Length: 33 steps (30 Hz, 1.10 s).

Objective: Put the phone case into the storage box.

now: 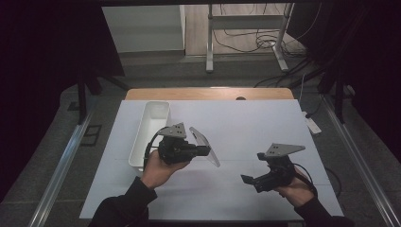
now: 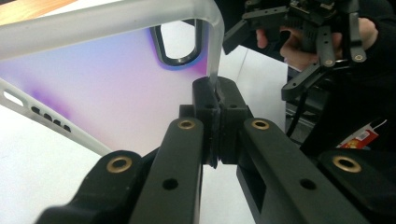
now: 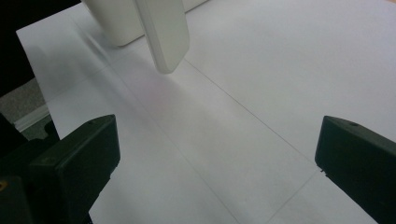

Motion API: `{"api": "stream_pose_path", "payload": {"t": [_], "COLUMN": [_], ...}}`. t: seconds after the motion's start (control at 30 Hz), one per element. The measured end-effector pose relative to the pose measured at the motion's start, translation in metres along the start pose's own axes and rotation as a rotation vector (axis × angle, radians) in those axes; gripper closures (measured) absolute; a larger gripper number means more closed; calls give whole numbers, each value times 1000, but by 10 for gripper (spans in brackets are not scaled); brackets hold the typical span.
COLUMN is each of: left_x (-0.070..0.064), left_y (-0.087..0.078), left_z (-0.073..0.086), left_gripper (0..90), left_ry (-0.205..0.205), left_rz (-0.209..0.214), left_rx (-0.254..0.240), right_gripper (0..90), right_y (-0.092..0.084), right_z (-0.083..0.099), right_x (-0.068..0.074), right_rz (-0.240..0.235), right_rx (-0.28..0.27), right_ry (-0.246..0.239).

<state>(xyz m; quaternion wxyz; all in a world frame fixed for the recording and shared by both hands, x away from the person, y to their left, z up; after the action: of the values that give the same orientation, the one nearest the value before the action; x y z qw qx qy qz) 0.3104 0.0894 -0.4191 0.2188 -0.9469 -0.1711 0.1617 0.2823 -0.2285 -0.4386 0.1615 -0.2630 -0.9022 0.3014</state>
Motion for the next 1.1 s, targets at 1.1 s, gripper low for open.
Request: {"api": "stream_pose_path", "payload": {"t": [1.1], "left_x": [23], "left_y": [-20], "left_z": [-23], "left_gripper": [884], "left_ry": [3], "left_rz": [-147], "left_rx": [22], "right_gripper": [0], "right_y": [-29], "right_z": [26], "right_x": [-9], "right_rz": [105], "right_rx": [-29], "right_ry": [42]}}
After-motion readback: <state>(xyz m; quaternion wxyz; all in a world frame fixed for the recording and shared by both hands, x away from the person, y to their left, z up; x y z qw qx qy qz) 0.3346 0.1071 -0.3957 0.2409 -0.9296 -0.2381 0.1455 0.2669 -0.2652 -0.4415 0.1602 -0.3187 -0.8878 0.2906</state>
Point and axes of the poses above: each handheld gripper's, and its own axes: y roughly forward along the jaws, z roughly out of its underside, x roughly to its left, the point moved 1 cm from there along y, roughly forward along the jaws, and after that the axes turned 2 degrees about -z, right-handed, at the moved point
